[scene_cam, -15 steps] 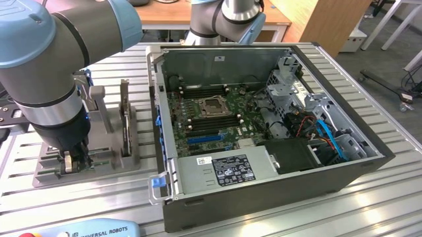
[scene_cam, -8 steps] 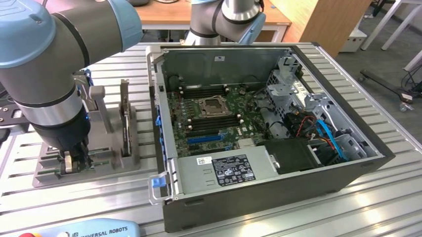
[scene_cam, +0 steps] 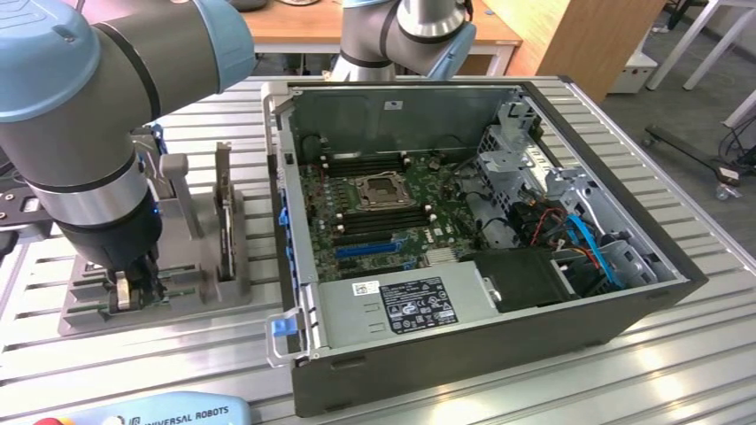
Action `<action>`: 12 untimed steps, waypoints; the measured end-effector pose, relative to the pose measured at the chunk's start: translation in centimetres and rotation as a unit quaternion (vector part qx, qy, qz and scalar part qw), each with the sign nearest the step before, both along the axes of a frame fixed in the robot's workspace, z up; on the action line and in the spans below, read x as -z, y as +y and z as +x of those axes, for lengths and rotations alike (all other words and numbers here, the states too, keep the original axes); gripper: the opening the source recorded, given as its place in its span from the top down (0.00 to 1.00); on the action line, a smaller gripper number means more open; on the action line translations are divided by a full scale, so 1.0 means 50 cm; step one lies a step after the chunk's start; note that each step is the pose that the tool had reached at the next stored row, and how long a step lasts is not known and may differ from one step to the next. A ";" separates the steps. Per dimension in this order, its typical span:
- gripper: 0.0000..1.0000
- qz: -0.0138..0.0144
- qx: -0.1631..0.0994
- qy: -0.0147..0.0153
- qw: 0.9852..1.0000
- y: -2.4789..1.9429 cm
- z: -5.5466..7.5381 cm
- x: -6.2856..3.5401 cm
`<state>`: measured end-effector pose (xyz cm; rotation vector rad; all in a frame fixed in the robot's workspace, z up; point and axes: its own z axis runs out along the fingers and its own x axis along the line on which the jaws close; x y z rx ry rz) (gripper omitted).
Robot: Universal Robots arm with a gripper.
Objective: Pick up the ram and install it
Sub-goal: 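Pick up the ram and move it above insertion slot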
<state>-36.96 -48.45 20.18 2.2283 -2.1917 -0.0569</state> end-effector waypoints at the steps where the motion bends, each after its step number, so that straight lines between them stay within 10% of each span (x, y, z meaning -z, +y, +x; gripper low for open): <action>1: 0.88 0.000 0.000 0.000 1.000 0.0000 0.000 0.000; 12: 0.88 0.000 0.000 0.000 1.000 0.0001 0.000 -0.029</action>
